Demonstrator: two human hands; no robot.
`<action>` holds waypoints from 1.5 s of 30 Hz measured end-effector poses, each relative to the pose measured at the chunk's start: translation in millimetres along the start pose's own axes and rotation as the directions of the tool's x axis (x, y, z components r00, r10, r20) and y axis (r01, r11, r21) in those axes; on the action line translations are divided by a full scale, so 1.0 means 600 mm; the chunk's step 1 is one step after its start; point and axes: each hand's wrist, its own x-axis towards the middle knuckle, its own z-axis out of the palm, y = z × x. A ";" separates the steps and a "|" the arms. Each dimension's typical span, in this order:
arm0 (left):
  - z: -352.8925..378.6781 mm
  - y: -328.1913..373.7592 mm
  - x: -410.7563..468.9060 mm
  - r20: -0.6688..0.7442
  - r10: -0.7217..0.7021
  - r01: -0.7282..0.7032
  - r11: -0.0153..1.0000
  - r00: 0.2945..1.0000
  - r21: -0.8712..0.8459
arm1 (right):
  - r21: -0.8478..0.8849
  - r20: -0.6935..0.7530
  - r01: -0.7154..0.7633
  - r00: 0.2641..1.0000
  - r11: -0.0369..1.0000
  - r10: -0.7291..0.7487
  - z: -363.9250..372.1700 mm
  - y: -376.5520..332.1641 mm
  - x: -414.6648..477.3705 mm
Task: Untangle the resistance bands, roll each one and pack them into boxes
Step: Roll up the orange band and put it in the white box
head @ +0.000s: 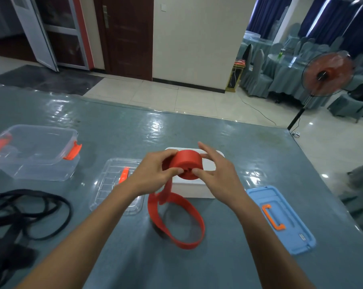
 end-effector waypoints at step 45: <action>0.067 -0.002 -0.009 -0.073 -0.119 0.068 0.865 0.990 -0.497 | 0.760 -0.063 -0.158 0.948 0.630 0.313 0.023 0.002 -0.035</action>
